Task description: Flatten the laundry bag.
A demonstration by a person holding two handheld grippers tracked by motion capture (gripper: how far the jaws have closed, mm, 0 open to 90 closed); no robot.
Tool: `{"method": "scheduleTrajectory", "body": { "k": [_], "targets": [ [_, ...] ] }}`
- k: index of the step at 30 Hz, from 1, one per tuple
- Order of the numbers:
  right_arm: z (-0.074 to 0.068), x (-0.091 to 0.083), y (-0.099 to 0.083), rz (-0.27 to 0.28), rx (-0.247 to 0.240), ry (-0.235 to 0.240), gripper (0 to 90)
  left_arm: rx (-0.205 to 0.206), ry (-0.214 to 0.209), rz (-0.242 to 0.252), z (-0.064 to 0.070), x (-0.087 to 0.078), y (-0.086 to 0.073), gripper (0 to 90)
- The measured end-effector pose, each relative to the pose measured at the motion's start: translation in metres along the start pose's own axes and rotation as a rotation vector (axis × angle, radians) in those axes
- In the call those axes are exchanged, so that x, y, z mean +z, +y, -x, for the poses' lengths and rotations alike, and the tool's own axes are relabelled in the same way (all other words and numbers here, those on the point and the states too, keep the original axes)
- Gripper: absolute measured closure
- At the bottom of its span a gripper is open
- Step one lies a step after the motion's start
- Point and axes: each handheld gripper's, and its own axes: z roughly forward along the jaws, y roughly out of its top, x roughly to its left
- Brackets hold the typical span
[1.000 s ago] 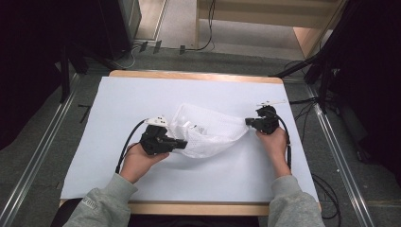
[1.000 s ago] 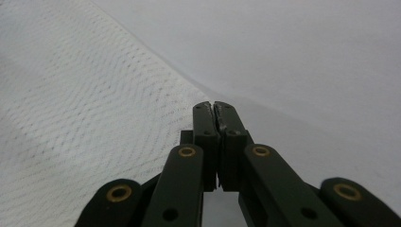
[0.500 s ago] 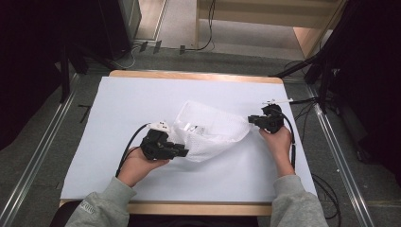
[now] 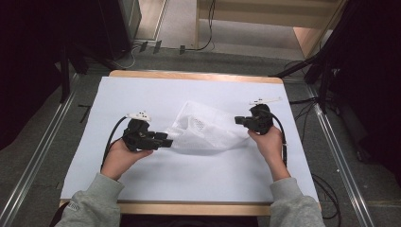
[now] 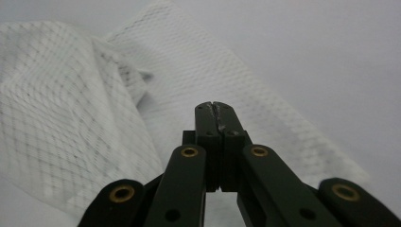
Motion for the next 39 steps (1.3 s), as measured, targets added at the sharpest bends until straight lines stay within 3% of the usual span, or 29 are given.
{"method": "scheduleTrajectory", "body": {
  "k": [8, 23, 28, 34, 39],
  "targets": [
    [-0.024, 0.018, 0.012, -0.019, -0.059, 0.027, 90.0, -0.029, 0.02, 0.008, -0.013, -0.004, -0.002, 55.4],
    [-0.057, 0.047, 0.026, -0.063, -0.108, 0.126, 90.0, -0.077, 0.061, 0.034, -0.028, -0.017, -0.014, 52.9],
    [-0.072, 0.046, 0.02, -0.069, -0.122, 0.192, 90.0, -0.095, 0.074, 0.053, -0.034, -0.021, -0.016, 53.0],
    [-0.089, 0.033, 0.005, -0.078, -0.178, 0.212, 90.0, -0.109, 0.074, 0.053, -0.042, -0.02, -0.015, 53.0],
    [-0.097, 0.033, -0.008, -0.116, -0.204, 0.216, 90.0, -0.111, 0.07, 0.052, -0.044, -0.014, -0.012, 52.9]
  ]
}}
